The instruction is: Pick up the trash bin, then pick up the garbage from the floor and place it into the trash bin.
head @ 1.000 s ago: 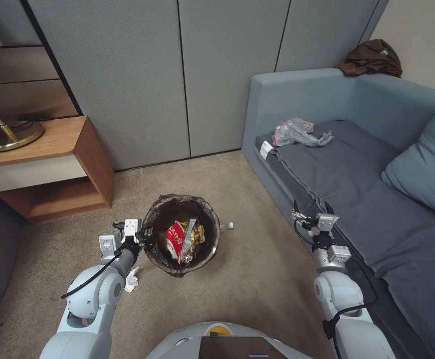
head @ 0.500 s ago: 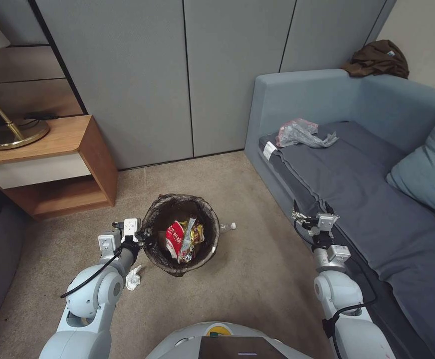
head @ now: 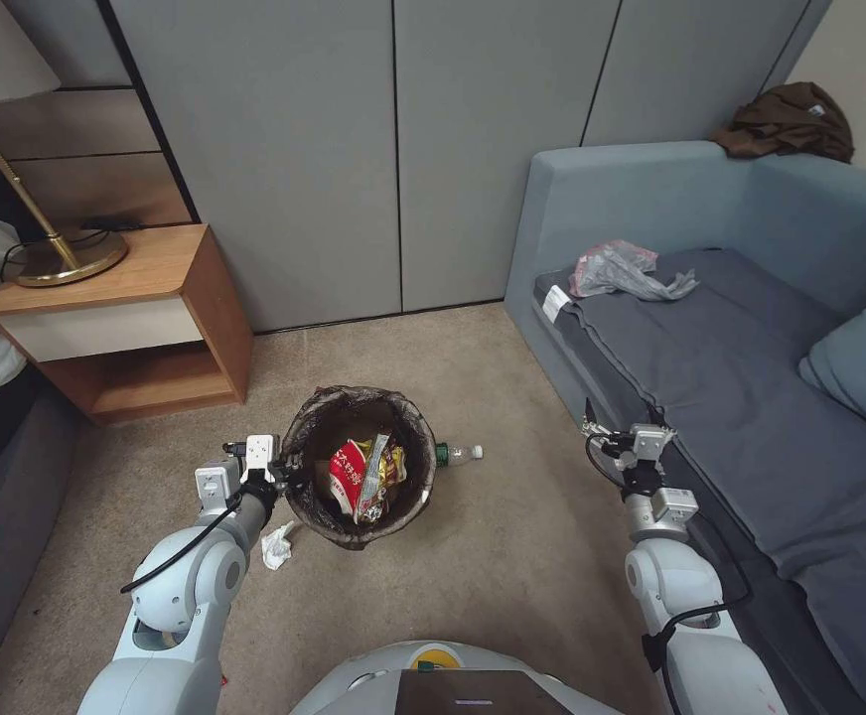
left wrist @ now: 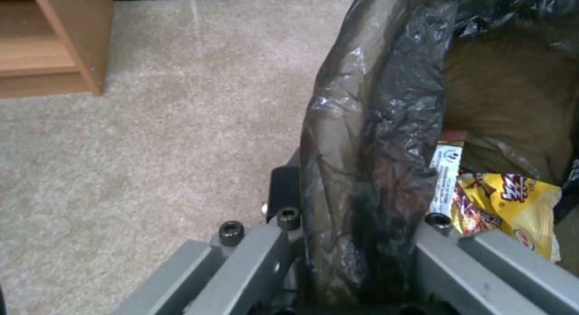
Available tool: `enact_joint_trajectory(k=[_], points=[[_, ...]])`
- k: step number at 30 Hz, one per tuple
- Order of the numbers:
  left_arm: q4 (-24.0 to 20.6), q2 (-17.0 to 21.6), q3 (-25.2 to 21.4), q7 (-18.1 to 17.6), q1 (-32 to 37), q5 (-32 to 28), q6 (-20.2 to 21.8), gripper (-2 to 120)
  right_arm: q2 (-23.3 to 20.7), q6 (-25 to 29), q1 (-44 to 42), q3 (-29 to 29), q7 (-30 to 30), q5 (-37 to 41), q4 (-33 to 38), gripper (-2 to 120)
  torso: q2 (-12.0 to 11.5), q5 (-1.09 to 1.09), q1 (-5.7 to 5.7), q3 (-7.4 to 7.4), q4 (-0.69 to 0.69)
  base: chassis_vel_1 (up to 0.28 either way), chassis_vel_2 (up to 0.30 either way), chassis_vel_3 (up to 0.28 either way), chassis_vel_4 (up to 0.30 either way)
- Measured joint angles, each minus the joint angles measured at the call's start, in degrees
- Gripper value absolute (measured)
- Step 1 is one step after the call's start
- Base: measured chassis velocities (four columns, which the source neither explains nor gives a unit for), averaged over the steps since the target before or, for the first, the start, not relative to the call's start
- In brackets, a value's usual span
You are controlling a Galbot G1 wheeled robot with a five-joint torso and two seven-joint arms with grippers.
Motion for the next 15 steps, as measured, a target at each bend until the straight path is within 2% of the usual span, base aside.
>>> enact_joint_trajectory(k=[15], points=[[0.2,0.0,0.0,0.0,0.0,-0.1,0.0,0,0.0,0.0,0.1,-0.1,0.0,0.0,-0.2,100,0.0,0.00,0.00,0.00,0.00,0.000,0.000,0.000,0.000]])
